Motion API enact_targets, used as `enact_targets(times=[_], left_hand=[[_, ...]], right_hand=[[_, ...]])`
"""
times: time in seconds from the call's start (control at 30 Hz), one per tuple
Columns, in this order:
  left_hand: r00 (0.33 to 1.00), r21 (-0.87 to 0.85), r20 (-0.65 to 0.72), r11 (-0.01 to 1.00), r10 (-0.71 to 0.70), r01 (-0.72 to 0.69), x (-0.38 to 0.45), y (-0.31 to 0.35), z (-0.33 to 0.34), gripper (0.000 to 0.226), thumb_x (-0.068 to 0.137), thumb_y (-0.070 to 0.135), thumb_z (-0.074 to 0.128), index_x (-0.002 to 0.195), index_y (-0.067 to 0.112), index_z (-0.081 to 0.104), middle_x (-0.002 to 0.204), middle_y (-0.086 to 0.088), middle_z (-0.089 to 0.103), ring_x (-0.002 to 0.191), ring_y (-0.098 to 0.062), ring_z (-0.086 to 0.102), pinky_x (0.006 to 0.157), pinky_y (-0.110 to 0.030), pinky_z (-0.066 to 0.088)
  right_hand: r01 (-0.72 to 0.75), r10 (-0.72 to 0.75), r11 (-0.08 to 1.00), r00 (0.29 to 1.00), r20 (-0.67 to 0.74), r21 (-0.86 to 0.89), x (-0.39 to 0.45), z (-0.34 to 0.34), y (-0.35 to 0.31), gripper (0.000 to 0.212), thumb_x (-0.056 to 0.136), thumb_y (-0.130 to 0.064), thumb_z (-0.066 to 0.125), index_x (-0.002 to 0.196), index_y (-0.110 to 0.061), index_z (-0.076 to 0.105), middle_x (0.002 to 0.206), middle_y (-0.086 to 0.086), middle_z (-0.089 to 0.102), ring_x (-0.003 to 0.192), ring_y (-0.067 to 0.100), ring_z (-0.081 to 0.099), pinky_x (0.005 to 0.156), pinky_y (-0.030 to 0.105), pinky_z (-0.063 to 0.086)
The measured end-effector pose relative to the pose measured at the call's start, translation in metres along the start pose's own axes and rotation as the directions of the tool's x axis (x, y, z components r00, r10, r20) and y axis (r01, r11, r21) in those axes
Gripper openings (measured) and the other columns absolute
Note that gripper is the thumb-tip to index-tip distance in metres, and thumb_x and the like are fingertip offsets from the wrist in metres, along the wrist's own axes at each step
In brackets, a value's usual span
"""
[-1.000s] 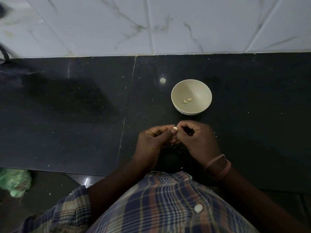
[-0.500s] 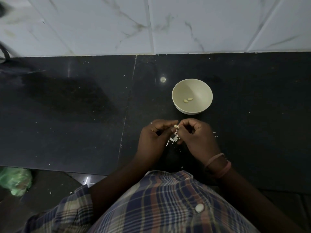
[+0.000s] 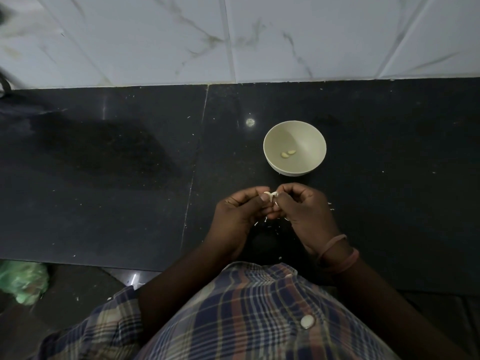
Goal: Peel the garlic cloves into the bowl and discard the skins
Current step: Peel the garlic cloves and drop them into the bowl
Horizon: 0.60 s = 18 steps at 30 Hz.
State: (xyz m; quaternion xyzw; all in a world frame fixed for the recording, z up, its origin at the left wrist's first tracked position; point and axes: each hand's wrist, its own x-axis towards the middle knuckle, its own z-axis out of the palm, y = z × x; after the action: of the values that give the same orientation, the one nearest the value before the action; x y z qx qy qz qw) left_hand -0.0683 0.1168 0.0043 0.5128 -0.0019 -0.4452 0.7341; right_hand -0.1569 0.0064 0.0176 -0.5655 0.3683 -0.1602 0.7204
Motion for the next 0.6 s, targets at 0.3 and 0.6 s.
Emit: enact_targets(times=[0.3, 0.6], left_hand=[[0.981, -0.264, -0.064, 0.951, -0.182, 0.159, 0.002, 0.007, -0.002, 0.016, 0.096, 0.004, 0.058, 0.106, 0.003, 0.070, 0.089, -0.010, 0.073, 0.076, -0.012, 0.070, 0.070, -0.019, 0.059], [0.978, -0.264, -0.085, 0.951, -0.189, 0.161, 0.005, 0.007, -0.003, 0.023, 0.082, 0.008, 0.069, 0.104, 0.004, 0.071, 0.091, -0.009, 0.073, 0.079, -0.012, 0.071, 0.068, -0.018, 0.059]], right_hand=[[-0.107, 0.116, 0.964, 0.993, -0.021, 0.242, 0.002, 0.006, 0.007, 0.019, 0.096, 0.004, 0.056, 0.082, -0.006, 0.065, 0.073, 0.018, 0.063, 0.057, 0.020, 0.064, 0.063, 0.035, 0.058], [0.130, -0.171, 0.925, 0.982, -0.085, -0.358, 0.004, -0.001, 0.013, 0.027, 0.089, -0.036, 0.052, 0.082, -0.015, 0.068, 0.076, 0.003, 0.070, 0.074, 0.025, 0.070, 0.073, 0.048, 0.059]])
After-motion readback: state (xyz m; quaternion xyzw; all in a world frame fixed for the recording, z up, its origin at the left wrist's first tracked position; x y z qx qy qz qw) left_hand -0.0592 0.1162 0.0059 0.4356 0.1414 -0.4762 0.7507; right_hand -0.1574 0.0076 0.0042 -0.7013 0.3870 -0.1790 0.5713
